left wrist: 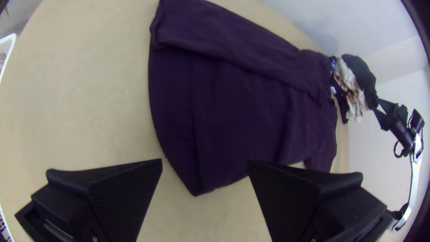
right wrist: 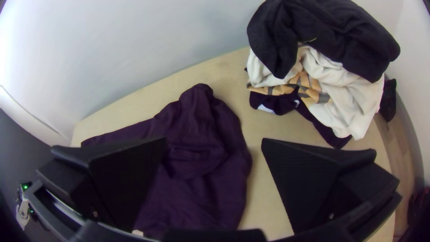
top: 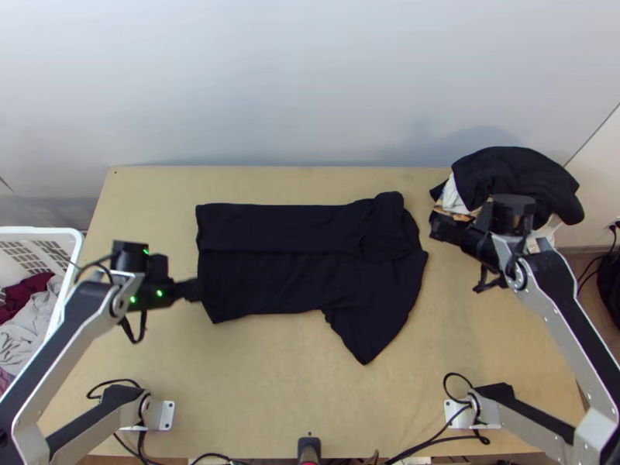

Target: Fold the t-shirt

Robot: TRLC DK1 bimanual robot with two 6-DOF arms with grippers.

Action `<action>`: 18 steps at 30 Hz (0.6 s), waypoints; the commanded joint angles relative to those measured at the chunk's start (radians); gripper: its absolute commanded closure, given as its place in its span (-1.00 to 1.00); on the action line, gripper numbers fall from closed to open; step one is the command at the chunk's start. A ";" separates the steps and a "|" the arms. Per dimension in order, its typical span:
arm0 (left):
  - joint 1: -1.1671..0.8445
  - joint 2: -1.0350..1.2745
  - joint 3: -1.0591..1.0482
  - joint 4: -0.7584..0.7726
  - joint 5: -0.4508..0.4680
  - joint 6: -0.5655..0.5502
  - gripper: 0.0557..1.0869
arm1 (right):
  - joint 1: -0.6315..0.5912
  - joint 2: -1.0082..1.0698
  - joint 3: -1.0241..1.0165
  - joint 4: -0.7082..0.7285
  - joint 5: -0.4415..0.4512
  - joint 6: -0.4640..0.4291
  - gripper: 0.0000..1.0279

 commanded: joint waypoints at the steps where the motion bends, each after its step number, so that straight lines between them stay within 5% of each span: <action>1: -0.104 -0.047 -0.137 0.025 -0.014 -0.028 -0.80 | 0.018 -0.095 0.011 -0.100 -0.032 0.008 -0.91; 18: -0.167 -0.032 -0.245 0.175 -0.083 -0.128 -0.80 | 0.100 -0.267 -0.058 -0.234 -0.034 0.006 -0.91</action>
